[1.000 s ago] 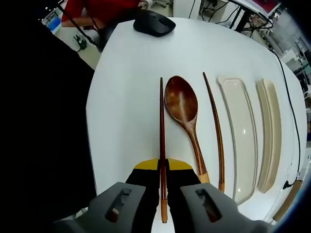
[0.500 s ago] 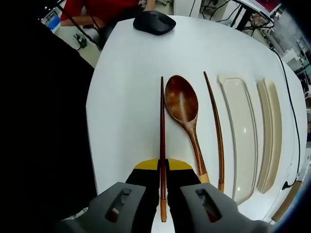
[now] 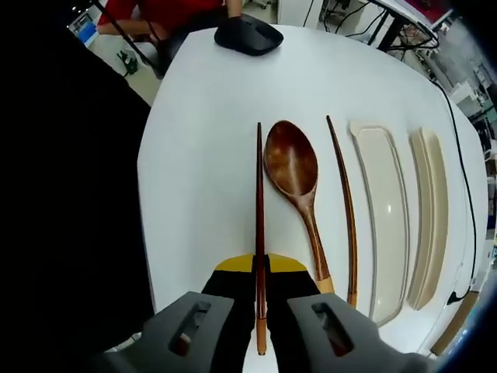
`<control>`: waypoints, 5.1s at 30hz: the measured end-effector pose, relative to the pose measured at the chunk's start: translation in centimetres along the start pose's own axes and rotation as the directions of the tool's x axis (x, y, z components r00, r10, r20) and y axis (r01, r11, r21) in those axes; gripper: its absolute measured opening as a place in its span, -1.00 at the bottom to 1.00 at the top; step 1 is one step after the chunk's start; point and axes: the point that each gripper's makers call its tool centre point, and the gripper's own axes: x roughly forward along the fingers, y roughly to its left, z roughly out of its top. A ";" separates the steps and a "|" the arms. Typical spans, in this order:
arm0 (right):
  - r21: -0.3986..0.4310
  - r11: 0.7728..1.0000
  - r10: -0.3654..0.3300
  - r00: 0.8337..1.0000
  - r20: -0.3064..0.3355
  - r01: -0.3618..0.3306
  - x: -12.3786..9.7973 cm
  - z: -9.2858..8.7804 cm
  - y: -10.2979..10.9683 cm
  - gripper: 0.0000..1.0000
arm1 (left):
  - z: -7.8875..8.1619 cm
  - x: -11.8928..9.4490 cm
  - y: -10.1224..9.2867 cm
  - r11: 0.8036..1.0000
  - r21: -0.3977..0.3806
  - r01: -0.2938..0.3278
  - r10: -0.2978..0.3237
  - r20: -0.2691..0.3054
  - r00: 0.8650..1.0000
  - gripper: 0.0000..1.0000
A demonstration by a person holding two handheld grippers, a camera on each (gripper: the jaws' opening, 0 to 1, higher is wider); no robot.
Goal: Arrange the utensils inside the cutlery case until each visible utensil rests in its matching compartment.
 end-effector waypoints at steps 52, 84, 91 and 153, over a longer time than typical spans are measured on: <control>0.055 0.998 -0.020 0.994 0.110 0.014 -1.1 0.0 0.3 -1.00 | -0.1 -0.9 0.8 1.000 0.021 -0.018 0.018 -0.003 1.000 0.13; 0.049 0.999 -0.015 0.979 0.205 0.005 -2.9 1.2 0.7 -1.00 | -0.2 -0.8 -0.5 1.000 0.010 -0.001 0.002 -0.016 1.000 0.12; 0.020 1.000 -0.002 0.984 0.176 -0.001 -2.4 0.6 1.3 -1.00 | 0.0 -1.2 -0.2 1.000 0.021 -0.005 0.006 -0.019 1.000 0.12; 0.032 0.999 -0.013 0.974 0.225 0.006 -3.9 0.5 0.9 -1.00 | 2.7 0.0 0.2 0.998 0.054 0.025 -0.026 0.013 1.000 0.11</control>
